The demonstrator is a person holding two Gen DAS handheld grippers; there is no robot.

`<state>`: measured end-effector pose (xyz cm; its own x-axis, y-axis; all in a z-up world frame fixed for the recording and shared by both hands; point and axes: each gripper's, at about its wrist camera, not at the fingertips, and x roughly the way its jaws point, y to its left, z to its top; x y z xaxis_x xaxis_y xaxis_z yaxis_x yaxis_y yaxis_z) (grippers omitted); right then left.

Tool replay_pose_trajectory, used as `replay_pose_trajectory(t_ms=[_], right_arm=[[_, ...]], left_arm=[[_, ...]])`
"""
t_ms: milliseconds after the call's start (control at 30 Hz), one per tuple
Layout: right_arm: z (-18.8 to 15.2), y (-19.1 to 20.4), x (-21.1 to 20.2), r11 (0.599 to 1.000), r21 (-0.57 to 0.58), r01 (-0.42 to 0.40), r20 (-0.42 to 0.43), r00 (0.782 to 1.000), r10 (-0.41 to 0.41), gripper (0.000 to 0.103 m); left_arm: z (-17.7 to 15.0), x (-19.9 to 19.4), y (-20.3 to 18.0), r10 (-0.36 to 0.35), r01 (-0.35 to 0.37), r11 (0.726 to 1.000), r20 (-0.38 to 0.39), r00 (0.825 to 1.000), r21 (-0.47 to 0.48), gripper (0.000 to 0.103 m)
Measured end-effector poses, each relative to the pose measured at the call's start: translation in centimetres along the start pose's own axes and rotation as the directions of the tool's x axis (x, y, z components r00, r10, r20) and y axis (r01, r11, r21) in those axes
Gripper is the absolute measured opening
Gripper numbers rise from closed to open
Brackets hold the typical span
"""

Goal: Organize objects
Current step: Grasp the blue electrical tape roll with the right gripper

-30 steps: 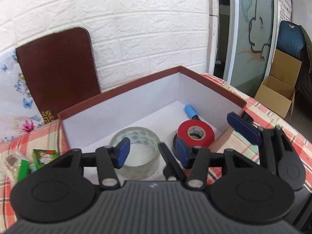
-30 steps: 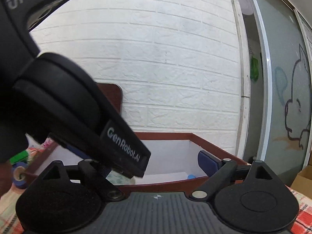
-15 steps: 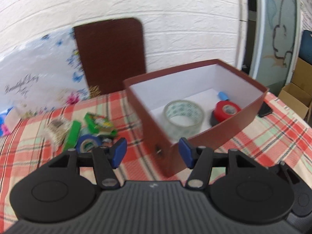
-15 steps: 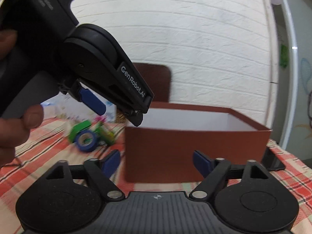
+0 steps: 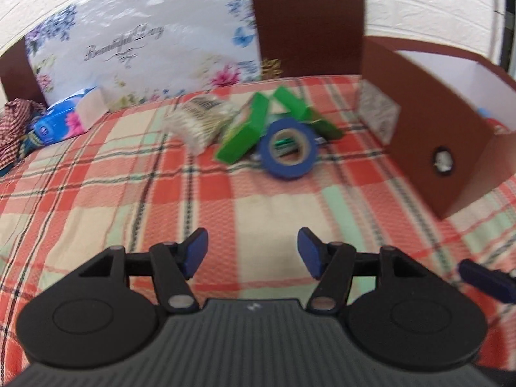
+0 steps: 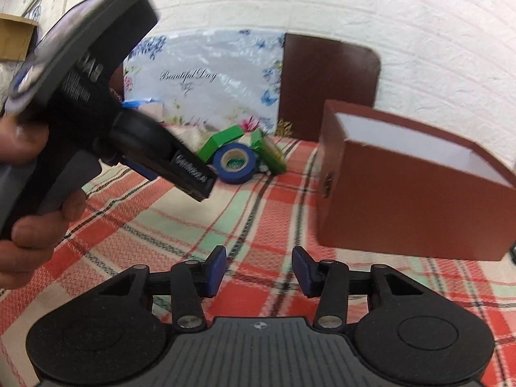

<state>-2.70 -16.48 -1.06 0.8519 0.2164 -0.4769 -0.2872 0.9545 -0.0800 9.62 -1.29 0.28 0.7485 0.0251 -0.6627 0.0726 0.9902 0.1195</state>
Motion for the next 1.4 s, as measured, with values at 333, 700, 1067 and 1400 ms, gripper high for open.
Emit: replay_pose_trajectory(t_ms=[333, 700, 1067, 1400], right_arm=[[3.5, 0.4, 8.1, 0.999, 0.016, -0.041, -0.074, 0.996, 0.042, 0.045], [8.5, 1.5, 16.1, 1.000, -0.015, 0.009, -0.005, 1.000, -0.009, 0.062], [7.6, 0.2, 15.6, 0.999, 0.039, 0.031, -0.065, 0.997, -0.028, 0.056], [1.8, -1.0, 4.9, 0.997, 0.079, -0.006, -0.110, 0.994, 0.014, 0.056]], left_arm=[[-2.2, 2.5, 7.5, 0.031, -0.010, 0.979, 0.097, 0.995, -0.206, 0.086], [-2.4, 3.0, 9.2, 0.007, 0.035, 0.958, 0.148, 0.989, -0.283, 0.093], [-2.4, 3.1, 9.0, 0.000, 0.040, 0.962, 0.146, 0.989, -0.272, 0.096], [-2.4, 2.9, 8.5, 0.006, 0.026, 0.971, 0.134, 0.991, -0.238, 0.097]])
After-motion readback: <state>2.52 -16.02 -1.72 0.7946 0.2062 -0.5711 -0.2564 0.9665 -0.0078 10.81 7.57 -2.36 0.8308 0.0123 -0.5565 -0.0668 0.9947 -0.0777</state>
